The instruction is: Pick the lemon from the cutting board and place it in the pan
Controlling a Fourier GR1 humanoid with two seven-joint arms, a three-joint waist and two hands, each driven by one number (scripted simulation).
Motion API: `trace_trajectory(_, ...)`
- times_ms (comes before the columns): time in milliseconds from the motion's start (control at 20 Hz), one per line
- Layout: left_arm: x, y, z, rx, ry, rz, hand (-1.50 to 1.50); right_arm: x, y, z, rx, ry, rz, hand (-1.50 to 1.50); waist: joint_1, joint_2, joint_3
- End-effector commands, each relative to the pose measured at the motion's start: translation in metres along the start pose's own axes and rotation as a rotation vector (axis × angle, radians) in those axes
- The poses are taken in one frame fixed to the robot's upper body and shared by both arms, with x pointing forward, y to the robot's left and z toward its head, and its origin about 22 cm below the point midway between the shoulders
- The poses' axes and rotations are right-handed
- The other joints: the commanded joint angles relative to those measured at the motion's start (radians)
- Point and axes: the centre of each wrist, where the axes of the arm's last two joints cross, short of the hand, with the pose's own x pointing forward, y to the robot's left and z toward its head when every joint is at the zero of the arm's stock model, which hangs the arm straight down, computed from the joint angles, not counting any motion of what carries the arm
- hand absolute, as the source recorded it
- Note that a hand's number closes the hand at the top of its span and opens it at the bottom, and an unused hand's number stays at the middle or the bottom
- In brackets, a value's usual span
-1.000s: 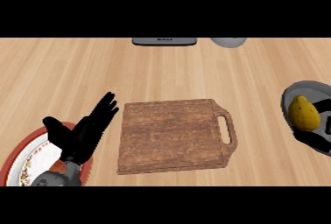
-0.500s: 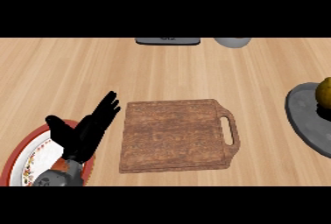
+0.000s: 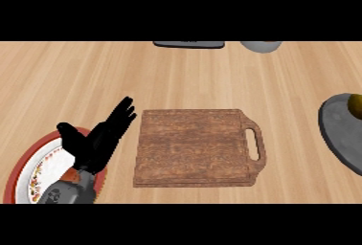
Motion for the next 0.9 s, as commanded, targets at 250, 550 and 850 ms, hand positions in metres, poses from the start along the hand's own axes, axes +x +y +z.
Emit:
trace_trajectory(250, 0.003, 0.002, -0.003, -0.010, -0.001, 0.004, 0.00, -0.003, 0.019, 0.004, 0.145, 0.039, -0.124, -1.50, 0.004, 0.005, 0.004)
trace_trajectory(550, -0.009, 0.014, 0.008, 0.021, 0.007, 0.010, 0.00, 0.003, -0.009, -0.022, 0.032, 0.012, -0.516, -1.50, -0.019, -0.004, 0.003)
trace_trajectory(850, -0.016, 0.003, 0.005, 0.031, 0.002, 0.010, 0.00, -0.055, -0.021, 0.009, 0.150, 0.094, -0.671, -1.50, -0.025, -0.001, 0.003)
